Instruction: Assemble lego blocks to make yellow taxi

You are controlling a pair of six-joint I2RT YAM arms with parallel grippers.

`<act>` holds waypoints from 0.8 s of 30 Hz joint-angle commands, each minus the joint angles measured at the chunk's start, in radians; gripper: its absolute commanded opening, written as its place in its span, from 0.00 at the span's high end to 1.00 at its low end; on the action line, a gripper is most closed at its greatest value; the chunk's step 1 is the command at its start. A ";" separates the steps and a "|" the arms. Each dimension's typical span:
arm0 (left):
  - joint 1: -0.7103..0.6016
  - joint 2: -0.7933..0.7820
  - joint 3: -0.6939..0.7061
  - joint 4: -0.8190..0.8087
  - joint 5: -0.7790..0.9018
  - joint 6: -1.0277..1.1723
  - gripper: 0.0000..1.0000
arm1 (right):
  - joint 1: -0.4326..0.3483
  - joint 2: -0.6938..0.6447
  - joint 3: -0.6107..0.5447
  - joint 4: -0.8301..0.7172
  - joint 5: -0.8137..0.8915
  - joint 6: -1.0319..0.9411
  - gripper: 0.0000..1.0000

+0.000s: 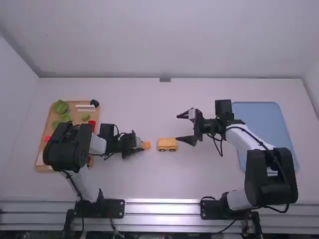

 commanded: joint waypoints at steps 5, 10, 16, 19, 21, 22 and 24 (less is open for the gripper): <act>-0.005 -0.126 -0.005 -0.028 0.048 -0.108 0.86 | 0.011 -0.002 -0.040 -0.031 0.234 0.011 0.01; -0.009 -0.253 0.021 -0.107 0.152 -0.165 0.98 | 0.043 -0.002 -0.194 0.145 0.216 -0.069 0.01; -0.091 -0.274 0.079 -0.187 0.126 -0.161 0.98 | 0.039 0.103 -0.373 0.611 0.227 0.130 0.01; -0.158 -0.271 0.111 -0.207 0.047 -0.163 0.98 | 0.045 0.260 -0.368 0.789 0.165 0.169 0.01; -0.180 -0.271 0.125 -0.229 0.024 -0.161 0.98 | 0.058 0.345 -0.328 0.841 0.105 0.159 0.01; -0.185 -0.271 0.130 -0.235 0.021 -0.162 0.98 | 0.063 0.375 -0.309 0.851 0.100 0.160 0.01; -0.193 -0.271 0.138 -0.247 0.037 -0.162 0.98 | 0.069 0.452 -0.256 0.850 0.120 0.175 0.01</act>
